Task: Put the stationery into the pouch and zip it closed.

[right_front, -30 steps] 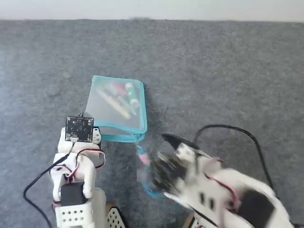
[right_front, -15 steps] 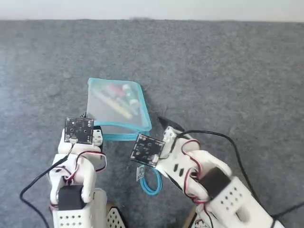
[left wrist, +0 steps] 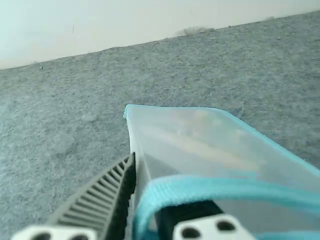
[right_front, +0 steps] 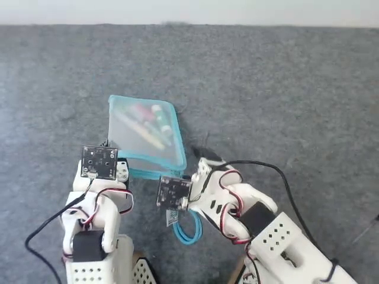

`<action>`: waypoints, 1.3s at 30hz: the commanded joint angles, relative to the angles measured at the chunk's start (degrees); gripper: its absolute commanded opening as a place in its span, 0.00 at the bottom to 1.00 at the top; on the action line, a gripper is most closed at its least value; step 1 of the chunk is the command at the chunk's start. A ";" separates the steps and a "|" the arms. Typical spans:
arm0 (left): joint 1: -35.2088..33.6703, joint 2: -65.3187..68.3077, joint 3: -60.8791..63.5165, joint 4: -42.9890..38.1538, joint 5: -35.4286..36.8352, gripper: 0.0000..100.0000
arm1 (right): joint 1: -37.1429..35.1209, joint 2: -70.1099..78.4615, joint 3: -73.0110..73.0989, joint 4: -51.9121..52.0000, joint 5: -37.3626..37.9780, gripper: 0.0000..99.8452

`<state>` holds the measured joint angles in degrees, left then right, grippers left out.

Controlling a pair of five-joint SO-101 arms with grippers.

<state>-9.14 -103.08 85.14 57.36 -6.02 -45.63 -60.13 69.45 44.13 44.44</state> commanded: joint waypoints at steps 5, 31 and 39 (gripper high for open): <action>0.35 -0.70 -4.18 -0.26 0.79 0.01 | -0.75 -8.22 0.44 7.43 1.41 0.24; 0.44 -0.70 -2.59 -0.09 0.79 0.01 | -1.80 19.91 -20.31 -7.43 -5.89 0.01; 0.09 -1.05 -3.21 0.00 1.05 0.06 | 1.98 20.53 -23.38 -6.90 -8.18 0.01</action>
<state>-9.32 -103.08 84.97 57.36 -5.49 -45.63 -39.38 50.64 38.33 37.58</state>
